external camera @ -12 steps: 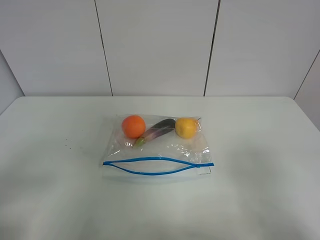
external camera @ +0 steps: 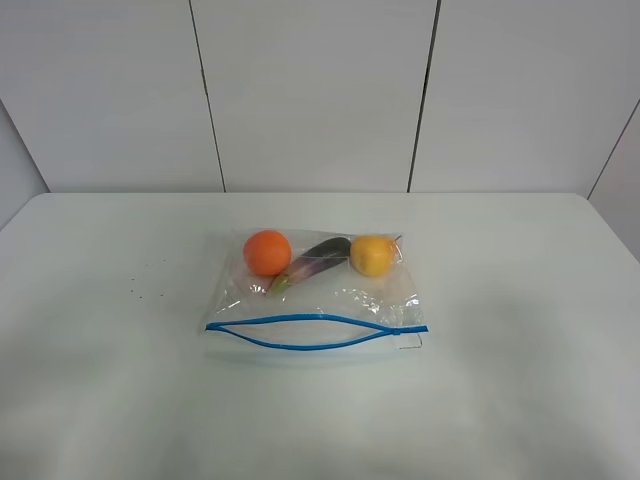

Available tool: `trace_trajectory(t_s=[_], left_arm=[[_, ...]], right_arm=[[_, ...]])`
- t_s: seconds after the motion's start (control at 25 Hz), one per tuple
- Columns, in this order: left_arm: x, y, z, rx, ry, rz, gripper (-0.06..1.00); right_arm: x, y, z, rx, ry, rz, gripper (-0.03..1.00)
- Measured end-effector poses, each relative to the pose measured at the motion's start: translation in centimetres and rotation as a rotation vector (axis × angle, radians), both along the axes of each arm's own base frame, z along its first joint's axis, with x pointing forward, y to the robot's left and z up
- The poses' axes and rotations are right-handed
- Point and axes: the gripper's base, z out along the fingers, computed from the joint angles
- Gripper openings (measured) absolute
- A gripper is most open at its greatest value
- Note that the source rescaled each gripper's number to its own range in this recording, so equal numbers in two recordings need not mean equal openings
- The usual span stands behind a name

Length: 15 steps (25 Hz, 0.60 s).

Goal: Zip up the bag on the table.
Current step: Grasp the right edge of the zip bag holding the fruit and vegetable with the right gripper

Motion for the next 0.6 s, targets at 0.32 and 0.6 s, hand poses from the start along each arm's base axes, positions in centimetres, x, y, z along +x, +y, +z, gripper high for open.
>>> trace_trajectory(t_s=[0.32, 0.6], left_arm=[[0.0, 0.0, 0.0, 0.000, 0.000, 0.000, 1.00], [0.0, 0.0, 0.0, 0.000, 0.000, 0.000, 1.00]], right_arm=[[0.0, 0.2, 0.1, 0.034, -0.008, 0.008, 1.00], [5.2, -0.1, 1.6, 0.037, 0.078, -0.037, 1.00]])
